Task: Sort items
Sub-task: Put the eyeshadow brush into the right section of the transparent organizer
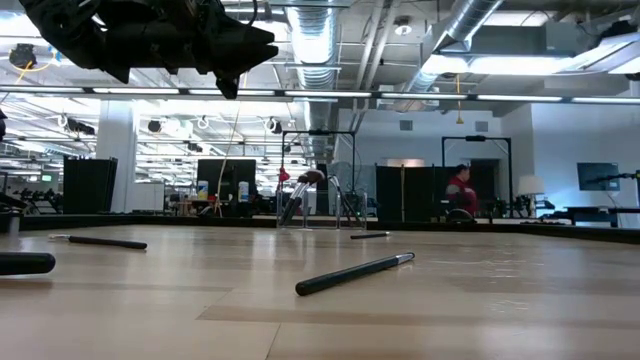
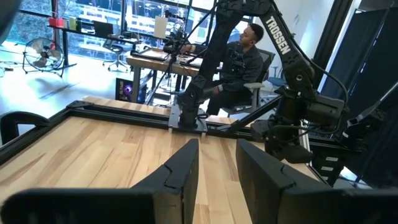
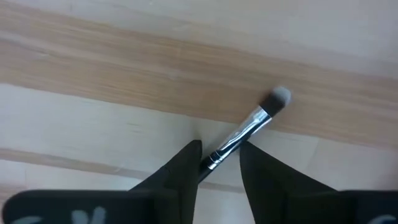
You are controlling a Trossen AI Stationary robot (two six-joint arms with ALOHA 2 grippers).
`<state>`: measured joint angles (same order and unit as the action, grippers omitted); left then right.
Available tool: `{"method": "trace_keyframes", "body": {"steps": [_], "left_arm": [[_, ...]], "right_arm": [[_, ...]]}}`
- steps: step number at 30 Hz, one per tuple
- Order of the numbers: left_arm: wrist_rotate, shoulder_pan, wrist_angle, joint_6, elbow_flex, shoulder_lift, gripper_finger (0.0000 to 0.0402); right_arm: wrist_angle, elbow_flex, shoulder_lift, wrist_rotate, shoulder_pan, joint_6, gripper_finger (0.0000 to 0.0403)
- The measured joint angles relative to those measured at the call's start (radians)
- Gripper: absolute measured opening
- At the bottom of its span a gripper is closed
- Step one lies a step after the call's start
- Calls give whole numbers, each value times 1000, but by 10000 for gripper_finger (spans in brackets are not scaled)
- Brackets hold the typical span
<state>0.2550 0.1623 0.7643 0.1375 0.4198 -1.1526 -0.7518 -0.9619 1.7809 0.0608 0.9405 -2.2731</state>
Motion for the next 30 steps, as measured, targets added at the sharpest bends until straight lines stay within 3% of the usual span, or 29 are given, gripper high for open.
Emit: {"method": "trace_keyframes", "body": {"steps": [14,19,22,30], "left_arm": [[0,0,1,-1,0,0,104],[0,0,3,-1,0,0,104],[0,0,4,-1,0,0,104],[0,0,4,-1,0,0,104]], "right_arm": [[7,1,1,-17,0,68,11],[-22,-27,6,-7,-16,147,13],[-68,-59,10,-20,-42,235,12],[-104,-155,12,-173,-190,553,6]]}}
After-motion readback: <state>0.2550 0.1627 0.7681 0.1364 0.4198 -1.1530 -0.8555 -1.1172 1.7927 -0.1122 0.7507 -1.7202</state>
